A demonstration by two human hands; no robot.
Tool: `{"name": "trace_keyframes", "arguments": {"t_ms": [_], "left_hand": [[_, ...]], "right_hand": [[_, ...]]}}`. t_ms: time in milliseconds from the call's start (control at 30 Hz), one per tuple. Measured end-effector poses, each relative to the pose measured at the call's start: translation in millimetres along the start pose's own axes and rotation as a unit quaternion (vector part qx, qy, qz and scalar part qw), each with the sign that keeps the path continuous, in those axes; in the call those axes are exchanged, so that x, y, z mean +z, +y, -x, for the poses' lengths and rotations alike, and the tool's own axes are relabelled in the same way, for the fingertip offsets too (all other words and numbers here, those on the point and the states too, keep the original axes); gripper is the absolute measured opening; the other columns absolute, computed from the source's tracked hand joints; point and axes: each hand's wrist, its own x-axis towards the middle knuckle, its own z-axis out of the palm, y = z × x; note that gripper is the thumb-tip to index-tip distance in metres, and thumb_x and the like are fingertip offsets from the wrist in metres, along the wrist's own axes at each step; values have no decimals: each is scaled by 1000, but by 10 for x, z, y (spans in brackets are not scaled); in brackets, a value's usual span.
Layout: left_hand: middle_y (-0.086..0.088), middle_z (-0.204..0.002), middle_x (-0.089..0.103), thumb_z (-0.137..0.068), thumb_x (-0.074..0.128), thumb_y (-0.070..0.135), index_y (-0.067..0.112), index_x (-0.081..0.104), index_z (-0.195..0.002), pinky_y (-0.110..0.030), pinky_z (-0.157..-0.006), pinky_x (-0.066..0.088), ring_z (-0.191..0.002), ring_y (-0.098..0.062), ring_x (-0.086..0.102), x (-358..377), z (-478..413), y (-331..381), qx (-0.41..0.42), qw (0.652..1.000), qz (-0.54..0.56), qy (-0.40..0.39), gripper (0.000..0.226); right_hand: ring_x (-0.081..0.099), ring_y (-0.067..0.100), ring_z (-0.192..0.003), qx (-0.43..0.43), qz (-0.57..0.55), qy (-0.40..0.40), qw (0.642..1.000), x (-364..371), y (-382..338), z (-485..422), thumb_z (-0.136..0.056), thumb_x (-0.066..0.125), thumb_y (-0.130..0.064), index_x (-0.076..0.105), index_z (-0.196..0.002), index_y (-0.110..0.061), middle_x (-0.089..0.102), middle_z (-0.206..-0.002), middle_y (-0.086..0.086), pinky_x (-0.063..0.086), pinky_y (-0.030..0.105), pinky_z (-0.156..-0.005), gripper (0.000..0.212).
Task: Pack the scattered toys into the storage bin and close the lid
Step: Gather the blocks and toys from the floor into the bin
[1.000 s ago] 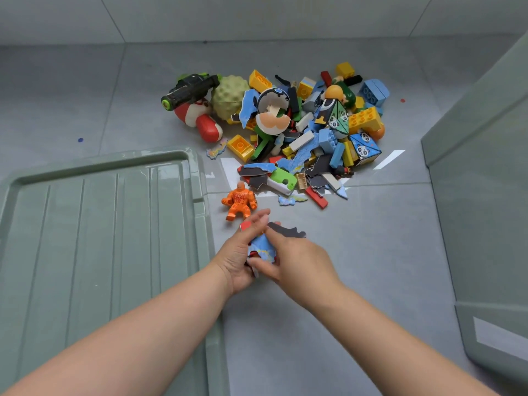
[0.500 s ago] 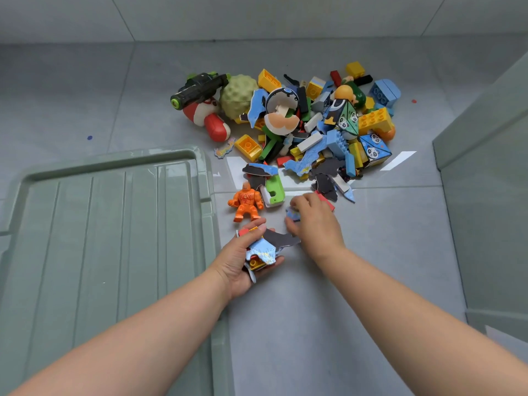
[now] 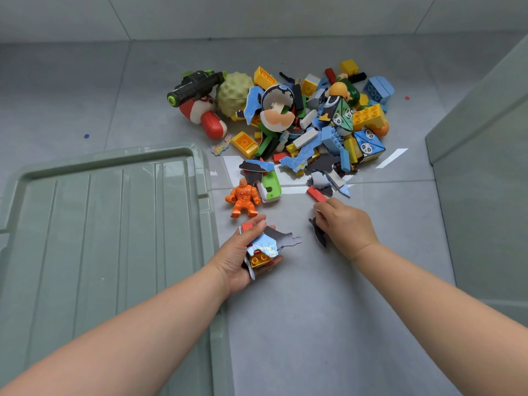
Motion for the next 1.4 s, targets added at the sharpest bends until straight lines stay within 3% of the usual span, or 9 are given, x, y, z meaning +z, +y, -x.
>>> {"name": "trace_keyframes", "arguments": {"t_ms": [167,400,500,600,867,1000,1133,1200,1400], "left_hand": [[-4,-96,66,-74,66,15,22,59,-110,-38,-65,57,-79,-23,66,-3,9,6,11,1000,-9,0,38],[-8,-103,67,-64,71,23,17,56,-123,-37,-61,58,-82,-26,68,7,82,19,15,1000,-16,12,61],[-19,-125,61,-71,72,36,11,48,-134,-37,-64,59,-106,-36,63,32,107,38,-1,1000,-21,11,71],[-18,-110,68,-54,83,45,16,60,-120,-43,-70,59,-89,-31,69,35,115,28,-1,999,-20,-29,76],[-10,-89,71,-54,83,29,19,65,-108,-33,-59,57,-75,-21,71,34,140,42,26,995,-27,-90,58],[-7,-73,70,-68,70,14,16,65,-90,-28,-53,57,-62,-18,69,66,130,27,53,995,-58,-67,22],[-4,-71,71,-81,61,3,18,60,-74,-29,-52,55,-62,-17,69,125,71,77,86,993,-72,-20,17],[-4,-75,71,-81,60,3,19,58,-73,-28,-52,55,-65,-19,69,133,61,82,86,994,-70,-10,18],[-7,-75,71,-77,63,5,17,59,-78,-30,-54,56,-67,-21,68,121,68,40,58,996,-74,-8,13]], "right_hand": [[49,32,-106,126,-107,-77,983,35,-129,331,-77,70,-41,55,-124,-17,51,-126,5,44,36,-82,54],[58,31,-66,138,-157,-17,978,85,-183,353,-83,62,-19,66,-83,-4,59,-80,12,45,32,-55,15],[47,19,-64,273,-320,-12,907,-68,-283,257,-82,59,-23,60,-69,-6,52,-70,7,33,28,-60,21],[40,10,-55,248,-459,-27,853,-332,-694,207,-79,58,-14,59,-59,-15,48,-57,0,34,25,-55,19],[46,20,-109,97,-150,-149,973,-485,-1025,262,-95,42,-39,54,-116,-18,36,-119,2,42,30,-77,33],[49,24,-107,76,-195,-157,965,-510,-967,208,-94,40,-38,46,-125,-16,36,-122,5,41,31,-80,39],[45,25,-110,244,-255,5,936,-306,-432,-178,-86,47,-38,48,-127,-14,42,-121,10,36,29,-88,47],[32,32,-126,284,-187,-45,939,-199,-209,-361,-87,57,-39,28,-142,-22,25,-143,13,36,37,-98,64],[37,42,-118,153,-32,-90,984,78,-36,-400,-91,54,-35,45,-130,-19,24,-148,14,42,45,-91,43]]}}
